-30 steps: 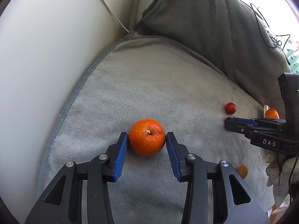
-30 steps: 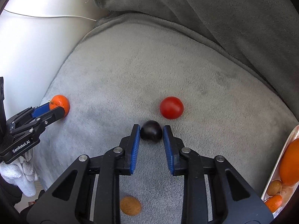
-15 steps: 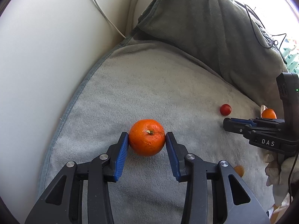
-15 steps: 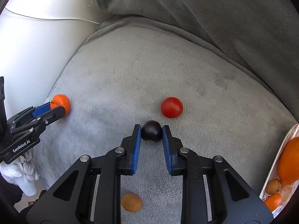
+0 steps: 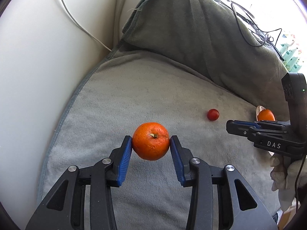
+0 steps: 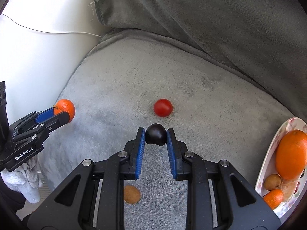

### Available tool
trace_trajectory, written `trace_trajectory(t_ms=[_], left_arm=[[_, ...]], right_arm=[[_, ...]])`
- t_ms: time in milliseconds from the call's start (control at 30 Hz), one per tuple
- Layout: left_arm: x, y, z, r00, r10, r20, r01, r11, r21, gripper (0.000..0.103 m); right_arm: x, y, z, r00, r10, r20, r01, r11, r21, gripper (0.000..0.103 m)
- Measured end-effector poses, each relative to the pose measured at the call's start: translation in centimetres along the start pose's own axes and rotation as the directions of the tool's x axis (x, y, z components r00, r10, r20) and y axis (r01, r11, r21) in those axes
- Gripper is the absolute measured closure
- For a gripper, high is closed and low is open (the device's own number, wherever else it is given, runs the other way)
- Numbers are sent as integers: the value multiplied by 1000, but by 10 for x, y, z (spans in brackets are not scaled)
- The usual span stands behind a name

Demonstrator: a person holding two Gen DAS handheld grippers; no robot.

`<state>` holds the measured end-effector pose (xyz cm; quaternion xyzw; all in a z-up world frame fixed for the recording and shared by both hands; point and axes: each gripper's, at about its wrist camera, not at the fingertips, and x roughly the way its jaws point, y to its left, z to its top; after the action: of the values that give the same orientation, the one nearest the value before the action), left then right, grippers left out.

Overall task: Organize fruits
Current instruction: 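Carry the mandarin and plum with both grippers above the plate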

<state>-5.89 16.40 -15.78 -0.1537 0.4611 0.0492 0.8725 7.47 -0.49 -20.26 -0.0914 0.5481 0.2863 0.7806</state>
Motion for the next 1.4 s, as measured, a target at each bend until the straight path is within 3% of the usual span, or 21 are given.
trace_trajectory(t_ms=[733, 1400], left_arm=[[-12, -94, 1, 995, -97, -16, 99, 983, 152, 64], [5, -198, -5, 973, -214, -86, 230, 924, 306, 64]], right_arm=[[-83, -69, -37, 994, -21, 110, 3, 987, 162, 79], [-148, -153, -85, 977, -112, 184, 41, 935, 351, 79]])
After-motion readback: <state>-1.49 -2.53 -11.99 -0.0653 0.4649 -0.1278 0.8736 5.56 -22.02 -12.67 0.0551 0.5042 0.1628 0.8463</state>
